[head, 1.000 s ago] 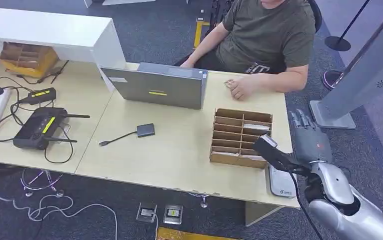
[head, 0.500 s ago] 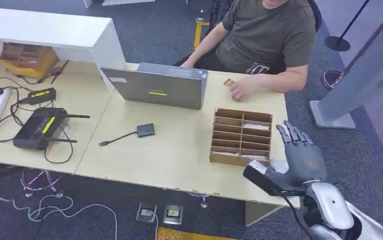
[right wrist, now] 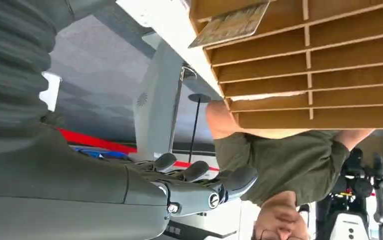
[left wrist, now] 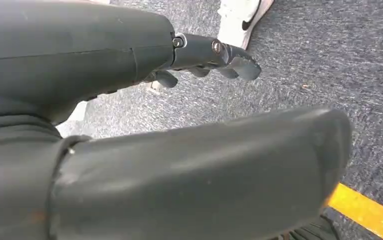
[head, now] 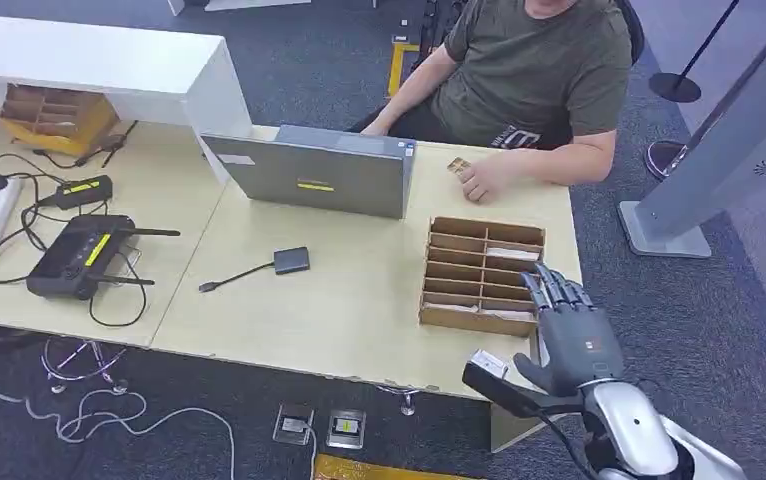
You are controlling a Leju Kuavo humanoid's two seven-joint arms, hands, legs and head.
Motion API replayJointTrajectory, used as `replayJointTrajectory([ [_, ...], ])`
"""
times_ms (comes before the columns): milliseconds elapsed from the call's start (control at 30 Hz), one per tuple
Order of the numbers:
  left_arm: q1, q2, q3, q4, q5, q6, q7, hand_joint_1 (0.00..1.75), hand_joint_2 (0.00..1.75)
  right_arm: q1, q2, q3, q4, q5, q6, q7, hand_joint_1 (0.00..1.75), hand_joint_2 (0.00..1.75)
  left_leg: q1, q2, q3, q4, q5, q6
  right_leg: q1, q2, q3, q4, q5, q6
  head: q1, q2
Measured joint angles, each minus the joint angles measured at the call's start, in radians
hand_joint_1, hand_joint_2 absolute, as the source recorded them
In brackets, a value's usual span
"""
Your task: Pass the card to the sensor for recognition and then transmit it.
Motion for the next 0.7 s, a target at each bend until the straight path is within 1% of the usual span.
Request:
replayJointTrajectory([
  [233, 0.0, 0.0, 0.004, 0.0, -0.005, 0.0, 0.001, 0.0, 0.0, -0.001, 0.025, 0.016, 0.024, 0.0, -0.002, -0.005, 0.0, 1.75, 0.0, 0.0, 0.0, 0.0, 0.0, 0.0, 0.0, 0.0, 0.0, 0.0, 0.0, 0.0, 0.0, 0.0],
  [367, 0.0, 0.0, 0.004, 0.0, -0.009, 0.002, 0.019, 0.0, 0.0, -0.005, 0.039, 0.018, 0.041, -0.004, -0.005, -0.014, 0.0, 1.75, 0.0, 0.0, 0.0, 0.0, 0.0, 0.0, 0.0, 0.0, 0.0, 0.0, 0.0, 0.0, 0.0, 0.0],
  [700, 0.0, 0.003, 0.005, 0.0, -0.002, -0.003, 0.021, 0.0, 0.0, -0.029, 0.097, 0.042, 0.132, -0.029, -0.057, -0.033, 0.0, 1.75, 0.0, 0.0, 0.0, 0.0, 0.0, -0.001, 0.0, 0.0, 0.0, 0.0, 0.0, 0.0, 0.0, 0.0],
])
